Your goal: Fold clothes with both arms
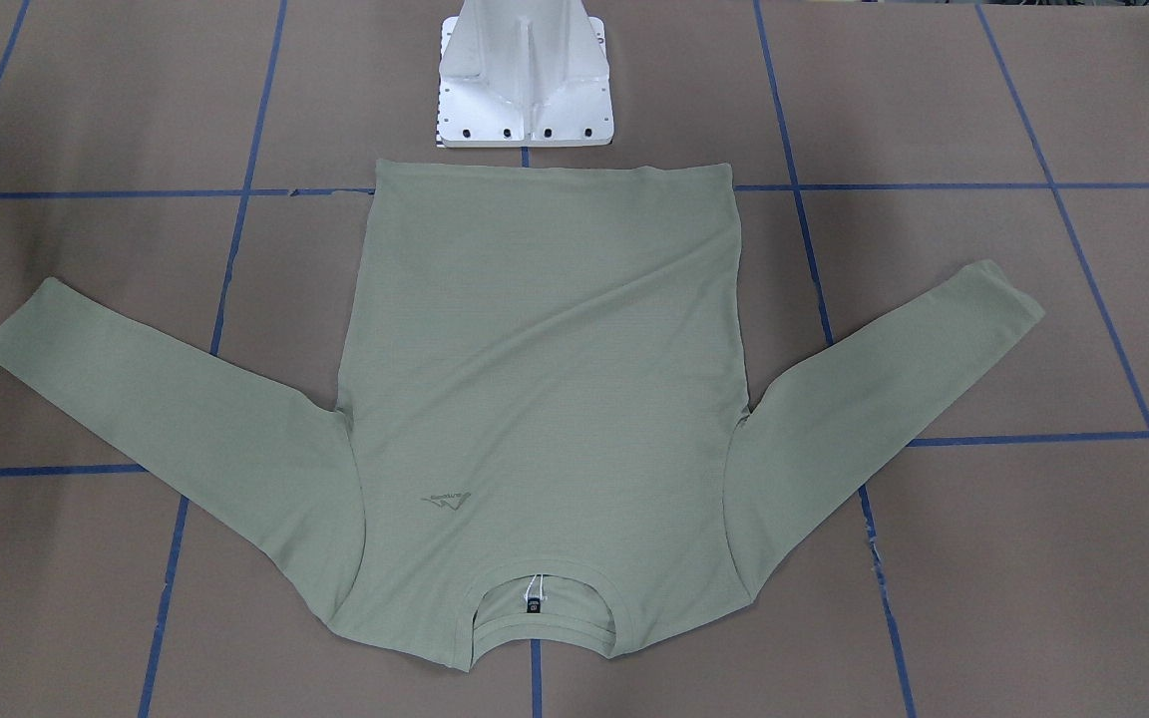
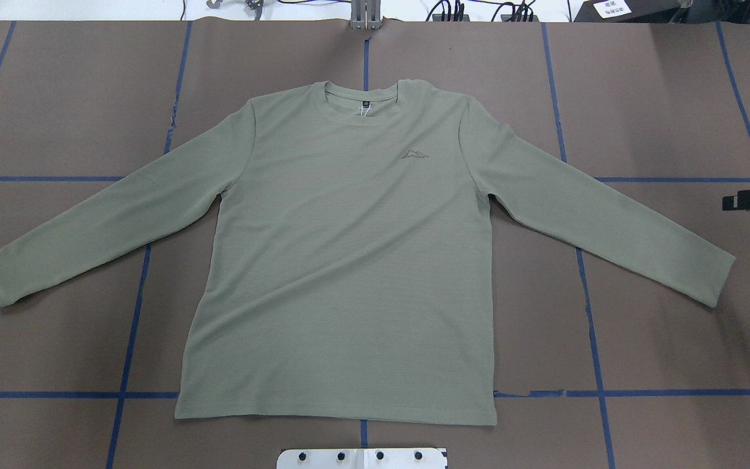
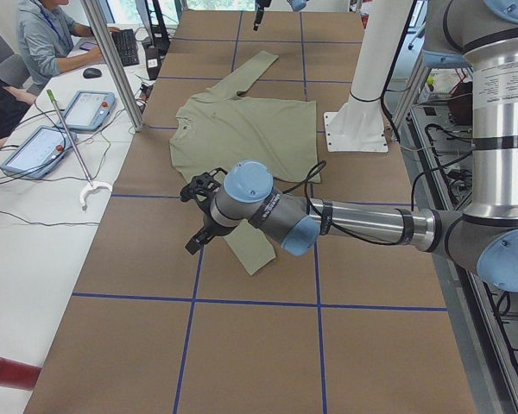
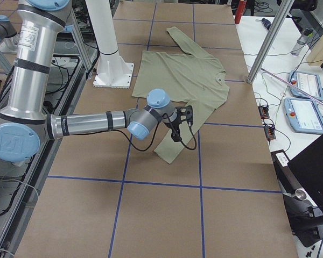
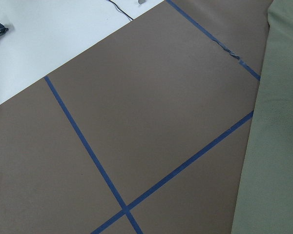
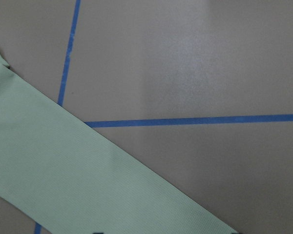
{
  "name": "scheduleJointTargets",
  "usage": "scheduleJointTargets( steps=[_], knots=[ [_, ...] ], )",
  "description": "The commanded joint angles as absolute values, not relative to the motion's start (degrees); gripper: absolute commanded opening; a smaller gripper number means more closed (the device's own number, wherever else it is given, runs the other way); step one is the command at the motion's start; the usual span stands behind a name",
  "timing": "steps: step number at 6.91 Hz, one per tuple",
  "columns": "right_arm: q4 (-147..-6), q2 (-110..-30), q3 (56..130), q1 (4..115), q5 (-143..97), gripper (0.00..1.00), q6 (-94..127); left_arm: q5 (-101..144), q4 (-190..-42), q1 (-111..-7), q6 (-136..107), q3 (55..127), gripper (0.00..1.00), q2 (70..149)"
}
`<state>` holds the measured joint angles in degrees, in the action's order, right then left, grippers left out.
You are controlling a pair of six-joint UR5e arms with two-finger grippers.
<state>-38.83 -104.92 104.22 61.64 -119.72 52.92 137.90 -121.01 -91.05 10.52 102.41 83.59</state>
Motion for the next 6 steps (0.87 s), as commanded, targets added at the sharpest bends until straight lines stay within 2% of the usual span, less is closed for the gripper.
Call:
scheduleJointTargets(
  steps=[1,2,6],
  knots=[
    [-23.8,-105.3,93.3,56.88,-115.41,0.75,58.24,137.9,-121.2,-91.05,10.55,102.48,1.0,83.58],
    [-21.21,-105.29,89.77,55.82,-114.01,0.68,58.18,137.9,-121.2,-91.05,10.55,102.48,1.0,83.58],
    [-20.92,-101.34,83.85,54.14,-110.74,0.7,57.83,137.9,-121.29,-91.05,10.55,102.66,1.0,83.58]
  ],
)
